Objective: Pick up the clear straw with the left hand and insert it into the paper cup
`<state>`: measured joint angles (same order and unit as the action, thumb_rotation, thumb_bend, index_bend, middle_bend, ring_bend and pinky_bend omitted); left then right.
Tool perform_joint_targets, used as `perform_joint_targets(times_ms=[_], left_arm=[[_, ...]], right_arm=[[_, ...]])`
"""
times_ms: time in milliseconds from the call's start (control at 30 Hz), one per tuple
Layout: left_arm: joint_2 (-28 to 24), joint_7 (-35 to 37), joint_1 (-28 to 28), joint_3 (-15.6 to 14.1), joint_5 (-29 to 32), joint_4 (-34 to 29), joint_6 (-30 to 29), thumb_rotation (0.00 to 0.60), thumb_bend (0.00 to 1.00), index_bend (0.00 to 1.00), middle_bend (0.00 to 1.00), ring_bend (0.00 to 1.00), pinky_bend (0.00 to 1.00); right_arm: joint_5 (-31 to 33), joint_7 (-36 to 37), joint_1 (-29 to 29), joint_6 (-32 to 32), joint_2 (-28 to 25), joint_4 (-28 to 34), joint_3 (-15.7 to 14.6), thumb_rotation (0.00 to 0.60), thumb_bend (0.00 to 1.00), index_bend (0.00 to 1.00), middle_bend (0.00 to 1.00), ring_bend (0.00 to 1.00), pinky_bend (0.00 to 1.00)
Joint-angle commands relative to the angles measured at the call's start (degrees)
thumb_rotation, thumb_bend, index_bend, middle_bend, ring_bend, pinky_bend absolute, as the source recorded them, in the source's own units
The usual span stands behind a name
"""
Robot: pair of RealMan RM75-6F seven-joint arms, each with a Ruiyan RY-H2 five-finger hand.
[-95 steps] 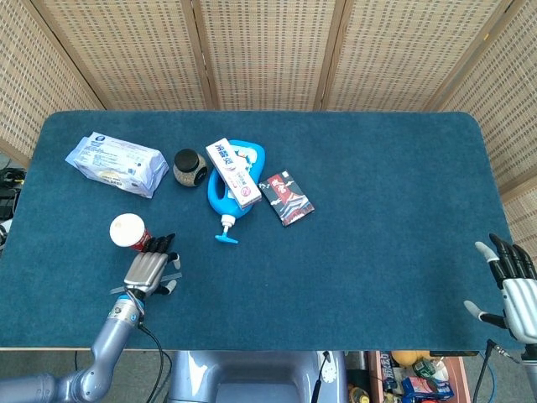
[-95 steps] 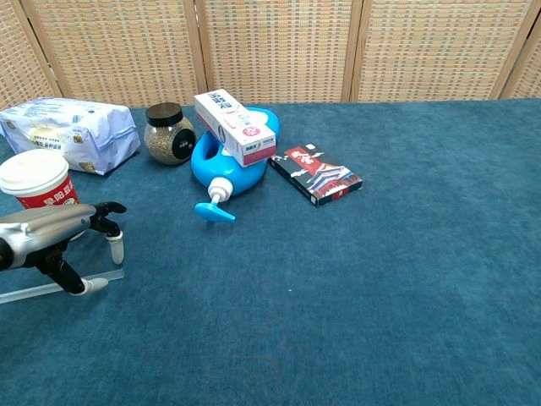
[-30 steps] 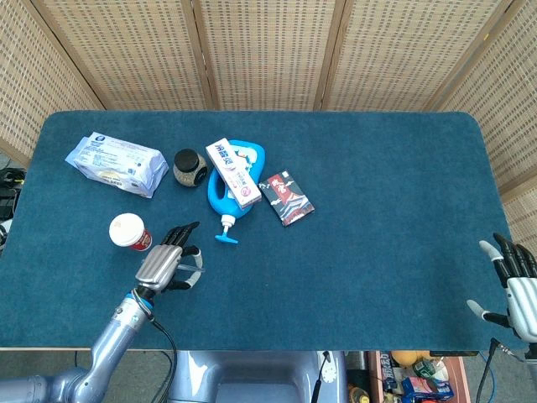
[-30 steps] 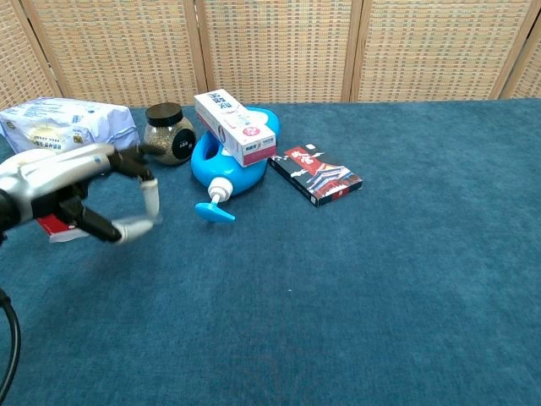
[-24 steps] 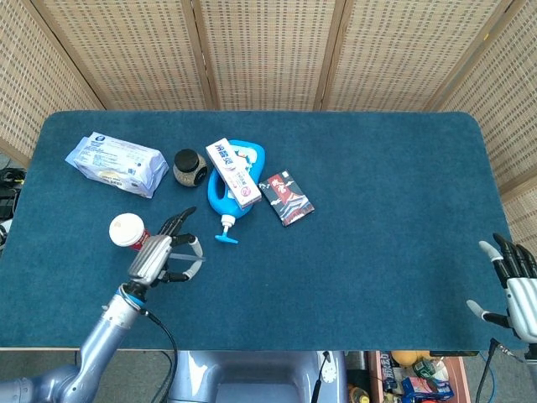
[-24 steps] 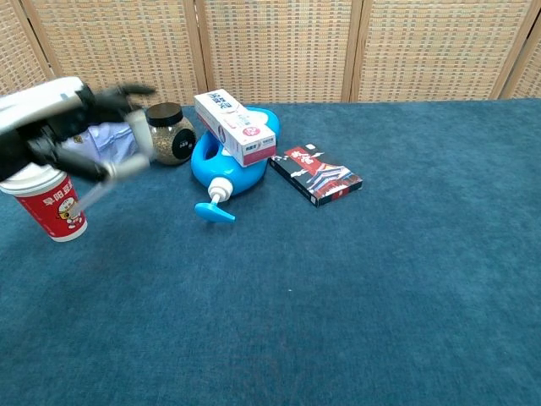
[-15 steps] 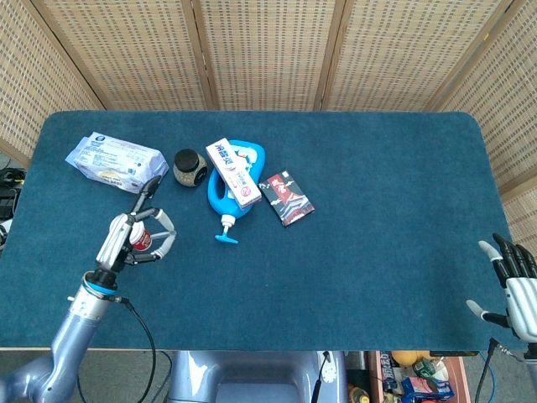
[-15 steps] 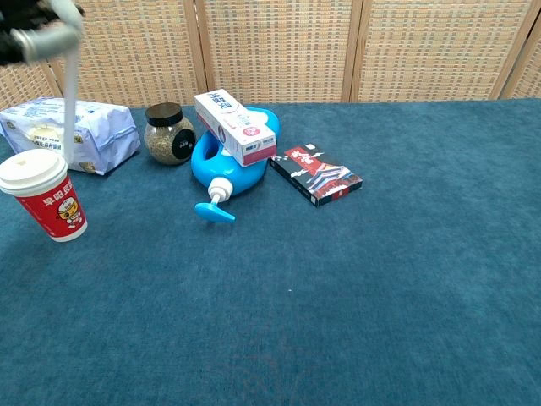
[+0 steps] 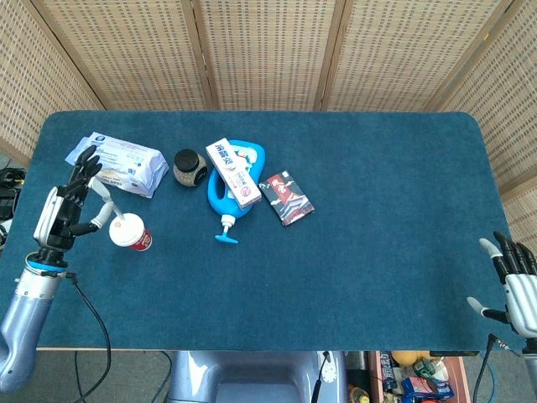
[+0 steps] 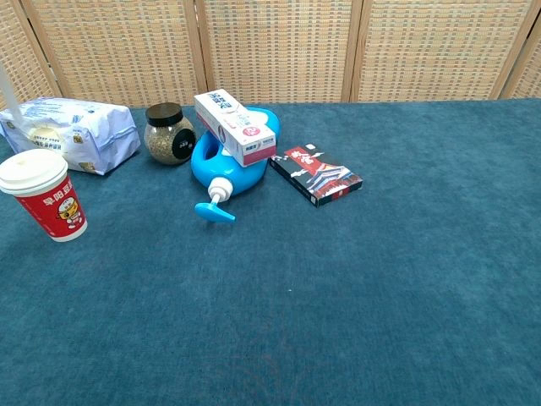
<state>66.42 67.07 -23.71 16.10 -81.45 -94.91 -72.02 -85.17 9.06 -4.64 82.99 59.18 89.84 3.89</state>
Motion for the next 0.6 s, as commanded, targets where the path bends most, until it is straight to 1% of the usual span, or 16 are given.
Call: perform_joint_targets(times_ms=[33,167,267,400,600], left_arm=[[-1.8,7.9,0.4,-1.0,-1.4,3.3,1.9,0.6,0.41,0.58,0.0,0.0,0.0],[-2.2,10.2,0.6,-2.4,-3.1,5.4,1.8,0.6,0.41,0.58,0.0,0.0,0.0],[-1.7,10.6,0.6,-2.5,-2.9,7.2,1.6,0.6,0.41,0.58,0.0,0.0,0.0],[-1.4,10.5,0.1,-2.8,-2.3,9.6,2.7,0.6,0.41,0.58,0.0,0.0,0.0],[0.3,13.0,-1.5,-3.0,-2.6,13.6,4.0,0.6,0.41,0.58,0.0,0.0,0.0]], right_arm=[[0.1,-0.3,0.0,0.3,0.1,-0.1,0.2,0.6,0.0,0.0,0.0,0.0,0.0],[0.3,-0.1,0.1,0.7,0.1,-0.2,0.5,0.6,0.0,0.0,0.0,0.0,0.0],[0.7,0.0,0.0,0.5,0.1,-0.3,0.7,0.6,0.0,0.0,0.0,0.0,0.0],[1.2,0.2,-0.1,0.0,0.1,-0.4,0.8,0.6,0.0,0.0,0.0,0.0,0.0],[1.5,0.2,-0.3,-0.6,0.2,-0.6,0.8,0.6,0.0,0.0,0.0,0.0,0.0]])
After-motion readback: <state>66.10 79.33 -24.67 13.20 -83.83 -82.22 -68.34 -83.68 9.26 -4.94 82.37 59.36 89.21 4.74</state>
